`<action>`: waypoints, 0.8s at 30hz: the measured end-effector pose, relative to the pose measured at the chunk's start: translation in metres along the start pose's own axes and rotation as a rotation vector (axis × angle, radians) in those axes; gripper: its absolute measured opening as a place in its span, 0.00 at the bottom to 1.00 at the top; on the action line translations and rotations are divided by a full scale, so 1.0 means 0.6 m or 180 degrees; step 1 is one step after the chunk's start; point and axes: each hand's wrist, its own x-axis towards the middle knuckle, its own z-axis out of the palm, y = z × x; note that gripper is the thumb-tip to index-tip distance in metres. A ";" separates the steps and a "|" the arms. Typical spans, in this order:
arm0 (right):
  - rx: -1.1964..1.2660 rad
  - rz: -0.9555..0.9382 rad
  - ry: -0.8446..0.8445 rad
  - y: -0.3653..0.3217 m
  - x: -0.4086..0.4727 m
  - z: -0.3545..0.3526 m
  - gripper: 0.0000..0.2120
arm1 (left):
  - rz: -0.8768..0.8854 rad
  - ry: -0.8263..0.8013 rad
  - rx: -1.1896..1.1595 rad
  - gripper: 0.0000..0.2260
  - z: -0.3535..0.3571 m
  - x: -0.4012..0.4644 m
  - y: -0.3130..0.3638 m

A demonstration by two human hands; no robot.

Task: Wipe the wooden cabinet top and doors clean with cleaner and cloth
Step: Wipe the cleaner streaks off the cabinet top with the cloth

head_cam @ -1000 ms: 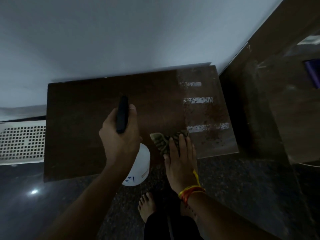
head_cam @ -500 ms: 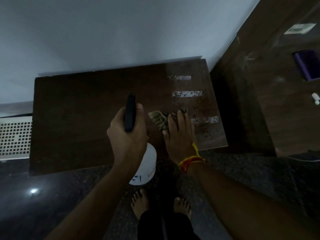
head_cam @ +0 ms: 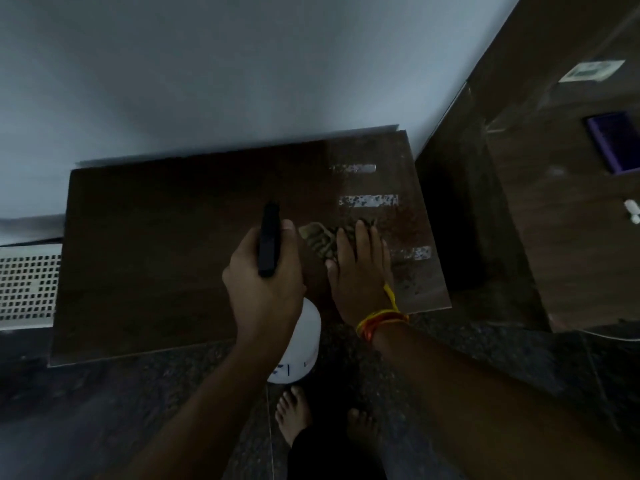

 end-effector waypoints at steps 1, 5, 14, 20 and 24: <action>-0.0007 0.0004 -0.0001 0.001 -0.004 0.001 0.25 | -0.0013 0.0007 0.0029 0.12 0.004 0.001 -0.002; -0.0101 -0.0002 -0.0037 0.009 -0.061 0.000 0.27 | -0.0088 0.0059 0.0119 0.13 0.016 0.009 0.005; -0.0068 0.0016 0.0113 0.009 0.036 0.002 0.25 | -0.0068 0.0110 0.0140 0.12 0.022 0.040 0.000; -0.0049 0.0021 0.0097 0.014 0.015 0.001 0.25 | -0.0257 0.0015 0.0126 0.12 0.028 0.037 0.001; -0.0121 -0.0021 -0.0022 0.013 -0.042 -0.006 0.26 | -0.0180 0.0023 0.0127 0.13 0.028 0.049 0.020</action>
